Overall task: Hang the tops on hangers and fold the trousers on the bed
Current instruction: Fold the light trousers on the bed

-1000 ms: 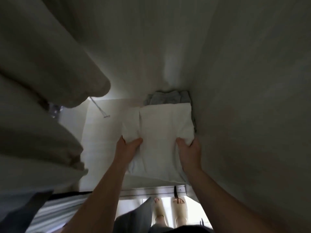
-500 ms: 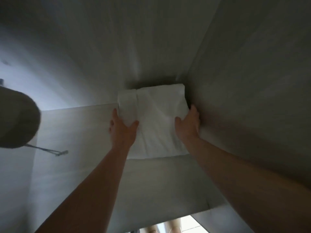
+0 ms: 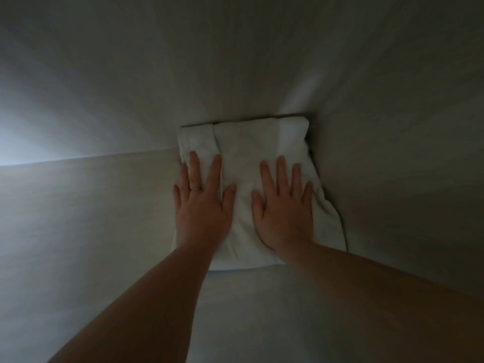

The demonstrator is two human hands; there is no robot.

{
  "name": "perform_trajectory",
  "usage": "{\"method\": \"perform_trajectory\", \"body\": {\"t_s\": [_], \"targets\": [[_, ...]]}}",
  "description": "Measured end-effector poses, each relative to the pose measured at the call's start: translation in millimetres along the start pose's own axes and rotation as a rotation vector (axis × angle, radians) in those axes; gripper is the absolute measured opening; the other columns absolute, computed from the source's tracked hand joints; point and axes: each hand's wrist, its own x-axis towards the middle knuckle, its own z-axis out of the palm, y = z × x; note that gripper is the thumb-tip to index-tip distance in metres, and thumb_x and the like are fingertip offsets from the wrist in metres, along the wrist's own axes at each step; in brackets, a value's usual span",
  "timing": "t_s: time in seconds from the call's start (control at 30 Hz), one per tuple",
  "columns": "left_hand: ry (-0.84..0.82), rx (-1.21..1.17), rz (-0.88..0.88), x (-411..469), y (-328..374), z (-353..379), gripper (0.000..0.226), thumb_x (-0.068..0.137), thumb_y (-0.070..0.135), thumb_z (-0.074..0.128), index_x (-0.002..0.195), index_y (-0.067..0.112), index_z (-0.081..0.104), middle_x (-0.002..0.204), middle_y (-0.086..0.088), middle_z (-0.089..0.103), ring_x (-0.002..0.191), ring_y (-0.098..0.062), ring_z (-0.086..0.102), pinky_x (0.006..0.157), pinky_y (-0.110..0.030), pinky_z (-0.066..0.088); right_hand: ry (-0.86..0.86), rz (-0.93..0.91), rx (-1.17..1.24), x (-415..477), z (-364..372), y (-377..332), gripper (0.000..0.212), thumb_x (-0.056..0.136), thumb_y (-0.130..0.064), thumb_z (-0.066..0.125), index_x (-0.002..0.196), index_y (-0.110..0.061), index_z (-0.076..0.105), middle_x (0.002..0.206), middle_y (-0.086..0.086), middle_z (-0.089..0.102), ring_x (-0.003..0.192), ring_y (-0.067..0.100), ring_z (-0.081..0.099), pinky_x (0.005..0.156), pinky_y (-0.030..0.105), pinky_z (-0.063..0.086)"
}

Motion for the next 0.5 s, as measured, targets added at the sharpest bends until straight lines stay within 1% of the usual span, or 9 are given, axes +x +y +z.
{"method": "perform_trajectory", "body": {"t_s": [0.07,0.13,0.2,0.23,0.27,0.33,0.4,0.5], "targets": [[-0.036,0.014,-0.024,-1,6,-2,0.066,0.100,0.068,0.023,0.157,0.050,-0.005,0.169,0.002,-0.018,0.156,-0.026,-0.009,0.124,-0.049,0.006,-0.026,0.004,-0.014,2,-4,2,0.066,0.099,-0.060,0.011,0.159,-0.037,-0.005,0.169,-0.001,-0.006,0.155,0.031,-0.005,0.123,0.057,0.006],[-0.103,0.036,-0.059,1,11,-7,0.066,0.100,0.068,0.022,0.156,0.050,-0.008,0.168,0.003,-0.021,0.156,-0.025,-0.011,0.124,-0.051,0.006,-0.095,-0.004,-0.027,8,-9,2,0.067,0.097,-0.062,0.008,0.158,-0.039,-0.008,0.169,-0.002,-0.010,0.155,0.030,-0.008,0.123,0.058,0.004],[-0.199,0.056,-0.086,8,14,-14,0.068,0.099,0.068,0.023,0.156,0.050,-0.009,0.168,0.002,-0.022,0.156,-0.027,-0.012,0.124,-0.053,0.008,-0.226,-0.032,0.011,19,-14,7,0.068,0.096,-0.064,0.009,0.157,-0.041,-0.013,0.167,-0.004,-0.017,0.154,0.030,-0.015,0.122,0.058,-0.002],[-0.264,0.075,-0.109,12,17,-20,0.069,0.099,0.067,0.026,0.156,0.049,-0.009,0.168,0.001,-0.022,0.156,-0.028,-0.012,0.123,-0.055,0.008,-0.315,-0.044,0.032,25,-20,9,0.069,0.097,-0.065,0.012,0.156,-0.042,-0.015,0.166,-0.005,-0.021,0.153,0.029,-0.018,0.122,0.057,-0.004],[-0.329,0.096,-0.137,15,21,-28,0.071,0.099,0.065,0.029,0.157,0.048,-0.009,0.167,0.000,-0.022,0.155,-0.029,-0.012,0.123,-0.056,0.007,-0.402,-0.053,0.041,30,-28,12,0.070,0.097,-0.065,0.017,0.155,-0.043,-0.015,0.166,-0.006,-0.023,0.153,0.029,-0.020,0.122,0.057,-0.005],[-0.410,0.131,-0.169,10,29,-39,0.072,0.102,0.057,0.035,0.159,0.042,-0.007,0.168,-0.004,-0.022,0.155,-0.031,-0.012,0.123,-0.057,0.004,-0.509,-0.078,0.006,33,-44,17,0.073,0.098,-0.063,0.025,0.156,-0.042,-0.014,0.165,-0.007,-0.024,0.153,0.029,-0.017,0.122,0.057,-0.001],[-0.425,0.148,-0.169,-17,36,-44,0.070,0.104,0.050,0.035,0.161,0.037,-0.005,0.168,-0.005,-0.019,0.155,-0.032,-0.011,0.123,-0.057,0.005,-0.537,-0.083,-0.013,14,-55,20,0.074,0.099,-0.057,0.030,0.157,-0.039,-0.012,0.167,-0.006,-0.019,0.154,0.029,-0.011,0.122,0.058,0.002],[-0.403,0.137,-0.148,-86,39,-44,0.069,0.104,0.051,0.032,0.161,0.035,-0.005,0.169,-0.004,-0.017,0.156,-0.030,-0.009,0.124,-0.054,0.006,-0.543,-0.054,-0.005,-42,-60,20,0.077,0.099,-0.050,0.038,0.158,-0.036,-0.009,0.168,-0.003,-0.016,0.154,0.031,-0.008,0.121,0.058,0.002]]}}
